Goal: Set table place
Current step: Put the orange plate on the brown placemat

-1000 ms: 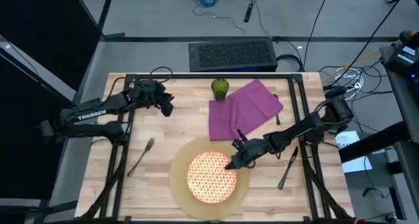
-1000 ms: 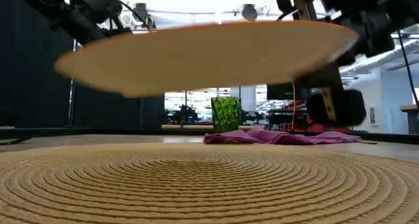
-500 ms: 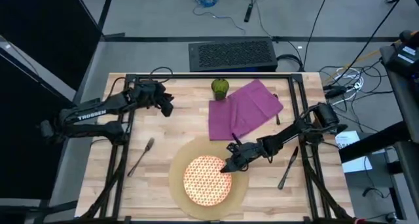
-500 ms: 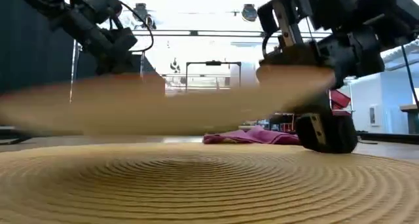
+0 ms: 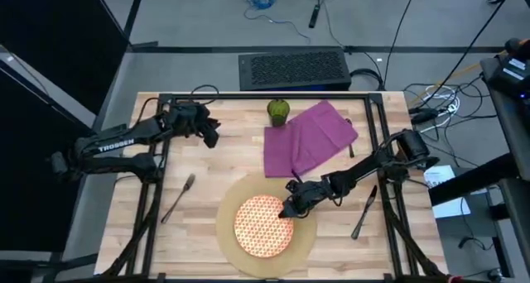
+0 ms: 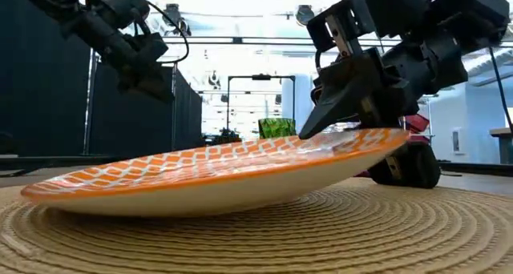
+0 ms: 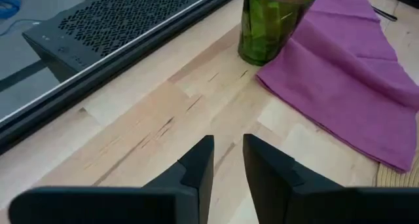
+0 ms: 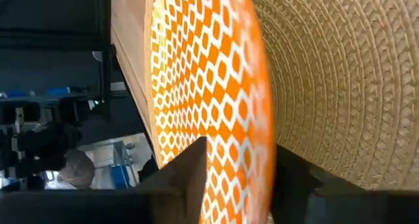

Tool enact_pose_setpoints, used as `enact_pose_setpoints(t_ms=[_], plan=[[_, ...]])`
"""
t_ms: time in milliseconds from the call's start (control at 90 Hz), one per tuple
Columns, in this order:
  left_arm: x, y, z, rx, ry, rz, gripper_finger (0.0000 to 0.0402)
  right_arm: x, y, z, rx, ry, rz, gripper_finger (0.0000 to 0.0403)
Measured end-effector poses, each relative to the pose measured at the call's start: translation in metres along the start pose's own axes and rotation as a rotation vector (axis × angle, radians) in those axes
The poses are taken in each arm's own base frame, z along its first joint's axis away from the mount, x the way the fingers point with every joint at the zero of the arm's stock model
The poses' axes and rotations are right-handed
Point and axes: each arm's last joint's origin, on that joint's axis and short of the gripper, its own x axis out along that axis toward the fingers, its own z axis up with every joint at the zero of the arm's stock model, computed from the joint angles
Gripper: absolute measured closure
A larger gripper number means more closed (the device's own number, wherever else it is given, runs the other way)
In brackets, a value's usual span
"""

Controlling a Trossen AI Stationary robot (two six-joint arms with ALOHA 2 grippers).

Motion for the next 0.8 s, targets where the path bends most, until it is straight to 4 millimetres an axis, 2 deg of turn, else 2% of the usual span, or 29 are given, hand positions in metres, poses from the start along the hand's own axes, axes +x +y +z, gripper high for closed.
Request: enact_pose_setpoints(t_ms=[278,444,656,800], plan=[[0.0,0.0,0.0,0.002,0.0,-0.001,0.0333,-0.013,0.002,0.002,-0.011,0.003,-0.08,0.0221],[0.0,0.0,0.0,0.003,0.0,-0.001,0.0333,-0.025,0.007,0.004,-0.018,-0.046,-0.122,0.0215],[0.0,0.0,0.001,0.003,-0.012,-0.003,0.0333,-0.028,0.011,0.003,-0.027,-0.02,-0.232,0.0215],[0.0,0.0,0.002,0.003,-0.015,-0.004,0.0333,-0.029,0.028,0.007,-0.107,0.016,-0.336,0.0215]])
